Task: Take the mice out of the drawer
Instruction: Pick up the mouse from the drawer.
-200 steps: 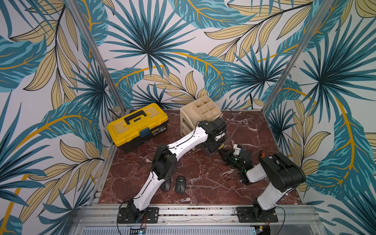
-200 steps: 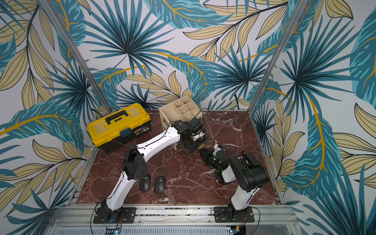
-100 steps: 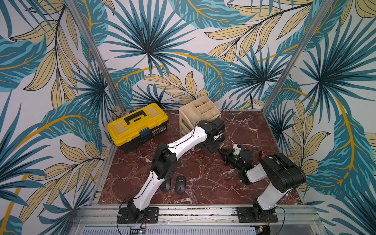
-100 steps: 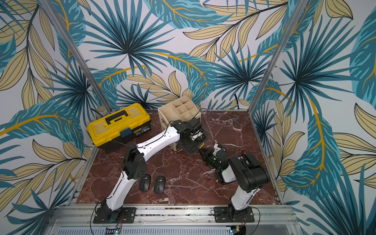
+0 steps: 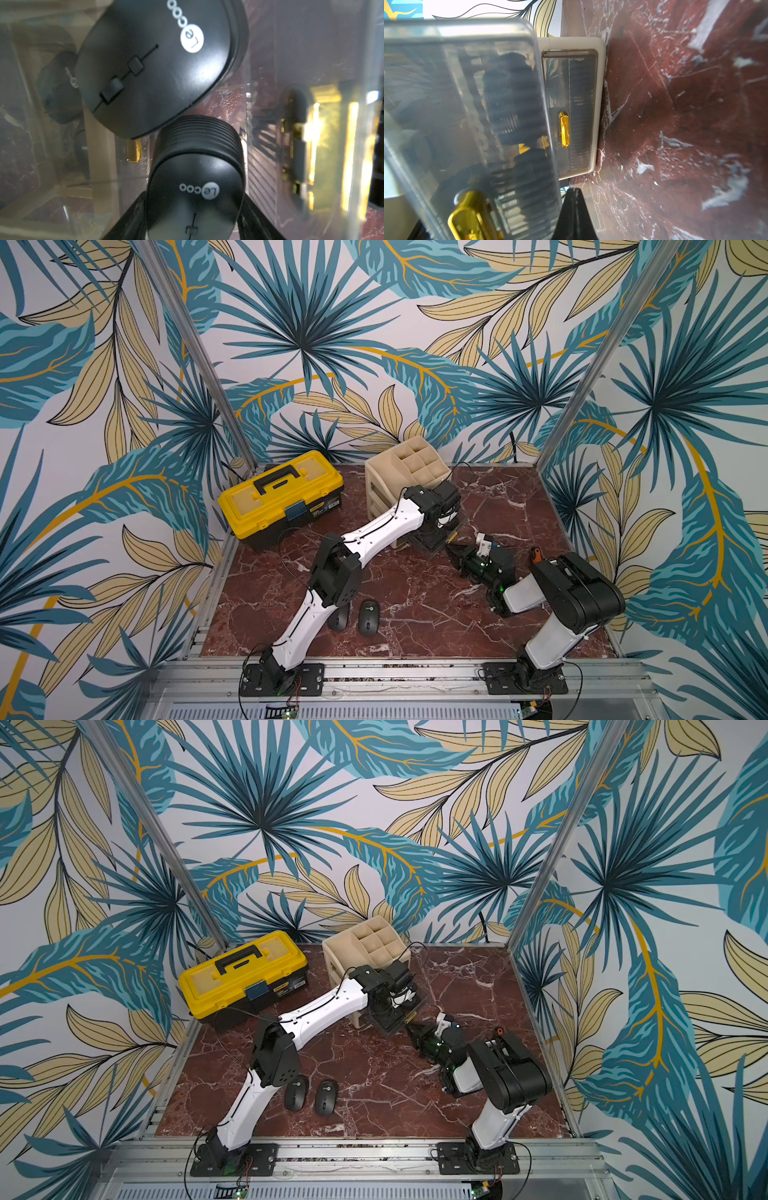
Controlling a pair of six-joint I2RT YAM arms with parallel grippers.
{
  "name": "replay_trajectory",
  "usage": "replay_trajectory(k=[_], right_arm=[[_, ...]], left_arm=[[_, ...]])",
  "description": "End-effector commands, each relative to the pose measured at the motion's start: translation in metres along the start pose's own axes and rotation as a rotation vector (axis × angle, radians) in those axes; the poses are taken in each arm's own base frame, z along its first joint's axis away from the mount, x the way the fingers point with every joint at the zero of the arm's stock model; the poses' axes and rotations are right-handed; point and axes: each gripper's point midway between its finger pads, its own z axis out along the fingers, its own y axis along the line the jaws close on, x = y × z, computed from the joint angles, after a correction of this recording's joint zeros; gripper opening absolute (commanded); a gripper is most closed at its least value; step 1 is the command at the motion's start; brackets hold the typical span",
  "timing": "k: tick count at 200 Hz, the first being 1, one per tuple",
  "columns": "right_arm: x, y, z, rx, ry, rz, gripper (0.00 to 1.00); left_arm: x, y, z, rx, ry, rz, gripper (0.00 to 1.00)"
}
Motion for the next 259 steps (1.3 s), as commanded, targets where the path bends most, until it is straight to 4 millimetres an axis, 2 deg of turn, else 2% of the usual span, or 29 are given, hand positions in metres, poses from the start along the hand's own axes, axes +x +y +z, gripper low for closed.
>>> replay_trajectory(k=[1,42,83,106,135,172,191,216,246,259], right_arm=[[0.001,0.048,-0.003,-0.166,0.002,-0.078,0.0],[-0.001,0.038,-0.006,-0.113,-0.018,-0.089,0.0],[-0.006,0.017,-0.014,0.067,-0.05,-0.124,0.0],[-0.008,0.02,-0.025,0.163,-0.063,-0.212,0.0],[-0.012,0.025,-0.042,0.257,-0.085,-0.299,0.0],[-0.009,0.026,-0.05,0.278,-0.075,-0.335,0.0],[-0.007,0.026,-0.053,0.292,-0.066,-0.355,0.0],[-0.003,0.03,-0.06,0.326,-0.033,-0.412,0.0],[0.005,0.044,-0.075,0.374,0.039,-0.545,0.0],[0.011,0.054,-0.082,0.385,0.086,-0.613,0.0]], left_arm=[[-0.004,-0.014,-0.021,0.041,-0.021,0.018,0.64],[-0.015,-0.013,-0.054,0.033,-0.102,0.006,0.64],[-0.017,-0.011,-0.07,0.007,-0.137,-0.004,0.64],[-0.017,-0.011,-0.072,0.003,-0.137,-0.008,0.64],[-0.019,-0.01,-0.084,0.005,-0.163,-0.026,0.64],[-0.02,-0.008,-0.121,0.011,-0.23,-0.091,0.64],[-0.012,-0.002,-0.138,-0.014,-0.242,-0.143,0.64],[0.007,-0.001,-0.154,-0.006,-0.226,-0.251,0.64],[0.032,0.0,-0.168,-0.006,-0.251,-0.402,0.65],[0.045,-0.002,-0.167,0.011,-0.266,-0.471,0.65]])
